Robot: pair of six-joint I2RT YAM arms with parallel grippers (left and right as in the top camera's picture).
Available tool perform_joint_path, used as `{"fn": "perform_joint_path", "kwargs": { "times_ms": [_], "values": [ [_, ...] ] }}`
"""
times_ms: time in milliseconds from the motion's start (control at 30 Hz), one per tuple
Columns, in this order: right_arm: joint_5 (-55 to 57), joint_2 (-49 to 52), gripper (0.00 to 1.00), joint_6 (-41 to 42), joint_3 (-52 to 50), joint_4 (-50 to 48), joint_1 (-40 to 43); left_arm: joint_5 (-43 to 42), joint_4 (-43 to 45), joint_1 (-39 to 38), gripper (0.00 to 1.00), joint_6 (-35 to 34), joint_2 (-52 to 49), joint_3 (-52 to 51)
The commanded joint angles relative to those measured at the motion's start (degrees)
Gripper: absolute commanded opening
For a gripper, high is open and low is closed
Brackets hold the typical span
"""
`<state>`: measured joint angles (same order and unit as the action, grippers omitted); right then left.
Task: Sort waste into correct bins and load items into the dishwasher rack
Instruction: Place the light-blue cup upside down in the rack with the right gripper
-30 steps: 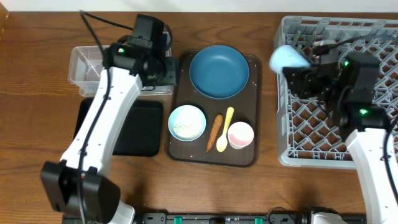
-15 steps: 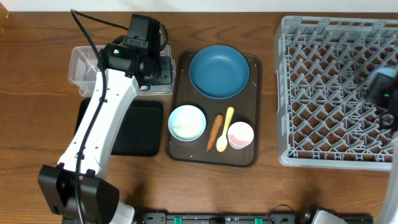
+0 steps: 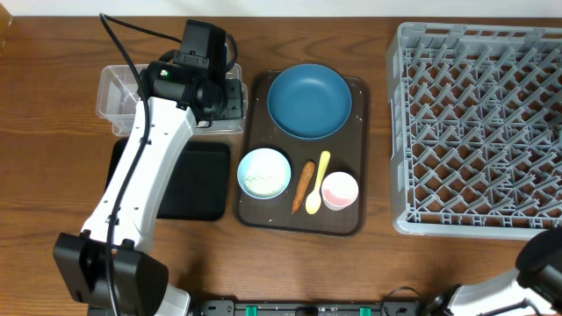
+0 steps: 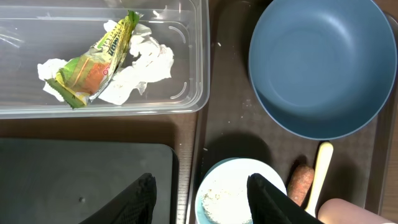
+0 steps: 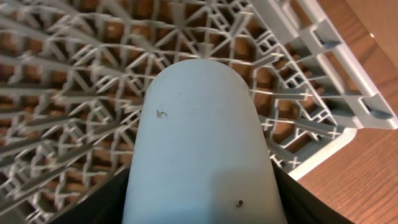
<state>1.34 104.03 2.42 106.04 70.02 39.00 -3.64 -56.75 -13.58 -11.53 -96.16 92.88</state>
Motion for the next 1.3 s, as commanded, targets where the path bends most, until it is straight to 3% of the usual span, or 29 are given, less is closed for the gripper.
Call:
{"fn": "perform_joint_path", "kwargs": {
  "times_ms": [0, 367, 867, 933, 1033, 1067, 1100, 1133, 1267],
  "values": [
    [1.64, 3.23, 0.01, 0.79, 1.84, 1.36, 2.16, 0.9, -0.22, 0.28, 0.5, 0.98, 0.04, 0.35],
    [5.29, 5.99, 0.01, 2.25, 0.9, 2.89, 7.13, 0.9, -0.2, 0.28, 0.5, 0.98, 0.04, 0.35],
    [2.91, 6.73, 0.01, 2.25, -10.12, -6.32, 8.17, 0.87, -0.22, 0.28, 0.5, 0.96, 0.04, 0.35],
    [2.89, 6.73, 0.1, 2.25, -11.19, -7.1, 8.17, 0.87, -0.22, 0.28, 0.5, 0.96, 0.04, 0.35],
    [1.99, 6.73, 0.67, 2.27, -12.0, -7.89, 8.17, 0.85, -0.22, 0.28, 0.5, 0.96, 0.04, 0.35],
    [0.87, 6.73, 0.84, 2.27, -12.0, -8.11, 8.17, 0.85, -0.22, 0.28, 0.5, 0.96, 0.04, 0.35],
    [-0.55, 6.73, 0.93, 2.27, -12.0, -8.55, 8.17, 0.85, -0.22, 0.28, 0.5, 0.96, 0.04, 0.35],
    [-2.23, 6.71, 0.99, 2.27, -11.98, -9.14, 8.17, 0.83, -0.22, 0.28, 0.5, 0.96, 0.04, 0.35],
    [-6.21, 6.64, 0.99, 3.23, -11.98, -9.81, 8.17, 0.63, -0.26, 0.28, 0.5, 0.96, 0.04, 0.35]
  ]
}}
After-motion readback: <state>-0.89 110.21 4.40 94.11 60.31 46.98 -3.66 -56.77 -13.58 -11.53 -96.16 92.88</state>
